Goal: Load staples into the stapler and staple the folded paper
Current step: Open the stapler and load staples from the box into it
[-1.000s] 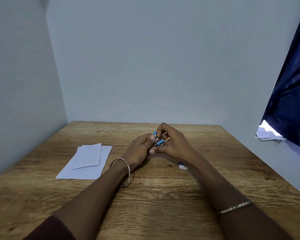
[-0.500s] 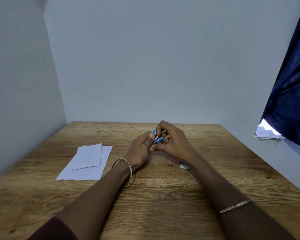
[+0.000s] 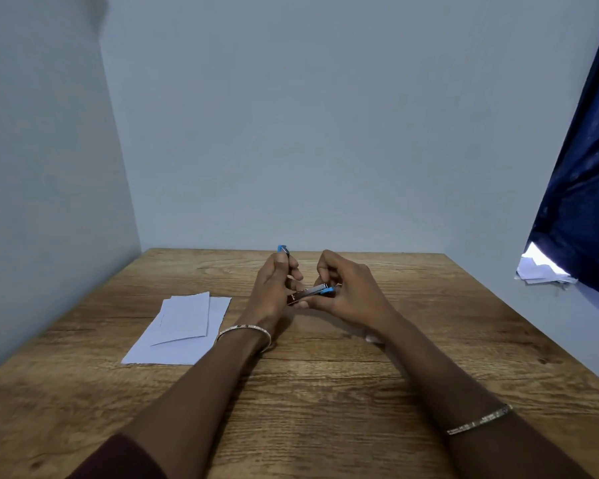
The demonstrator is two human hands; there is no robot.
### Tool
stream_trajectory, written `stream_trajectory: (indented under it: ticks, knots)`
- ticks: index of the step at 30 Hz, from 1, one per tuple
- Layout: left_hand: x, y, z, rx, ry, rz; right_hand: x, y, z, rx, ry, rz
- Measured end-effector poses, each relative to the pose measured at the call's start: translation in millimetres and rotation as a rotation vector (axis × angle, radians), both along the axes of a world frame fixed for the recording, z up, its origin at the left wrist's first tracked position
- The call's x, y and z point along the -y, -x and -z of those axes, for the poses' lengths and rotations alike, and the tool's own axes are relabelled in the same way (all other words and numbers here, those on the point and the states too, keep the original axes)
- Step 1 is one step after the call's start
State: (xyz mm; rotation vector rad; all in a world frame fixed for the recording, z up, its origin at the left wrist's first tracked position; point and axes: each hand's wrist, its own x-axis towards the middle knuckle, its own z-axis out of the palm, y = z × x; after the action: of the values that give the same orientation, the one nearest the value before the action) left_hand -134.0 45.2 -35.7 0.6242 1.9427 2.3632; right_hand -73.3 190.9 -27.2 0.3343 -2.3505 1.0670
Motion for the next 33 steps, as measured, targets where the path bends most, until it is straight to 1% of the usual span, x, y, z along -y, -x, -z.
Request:
stream_trajectory:
  ticks: [1,5,9,11,14,16,18,21,23,25,28,30,33]
  knots:
    - [2,2,-1,0.030,-0.039,-0.011,-1,0,1,0.014,0.041,-0.005]
    - [10,8,-4,0.168,-0.240,0.004,-7,3,1,0.111,0.317,-0.050]
    - [15,11,-5,0.322,-0.428,0.180,-15,6,0,0.146,0.572,-0.091]
    - [17,13,-4,0.387,-0.483,0.268,-18,7,-1,0.160,0.680,-0.100]
    - [20,13,-5,0.483,-0.535,0.407,-23,8,-2,0.167,0.780,-0.087]
    - [26,14,-7,0.552,-0.534,0.498,-27,8,-2,0.183,0.852,-0.088]
    - [33,15,-8,0.597,-0.523,0.643,-31,7,-4,0.210,0.919,-0.117]
    - [43,12,-13,0.596,-0.454,0.888,-37,6,-5,0.254,0.954,-0.187]
    - [45,8,-16,0.592,-0.376,0.978,-39,6,-7,0.282,0.950,-0.240]
    - [43,5,-17,0.601,-0.298,0.974,-39,6,-8,0.299,0.932,-0.273]
    - [31,1,-14,0.566,-0.188,0.849,-37,6,-8,0.323,0.909,-0.309]
    - [23,-1,-11,0.571,-0.145,0.772,-34,6,-7,0.339,0.864,-0.324]
    - [13,-8,-11,0.585,-0.075,0.730,-25,9,-4,0.369,0.782,-0.342]
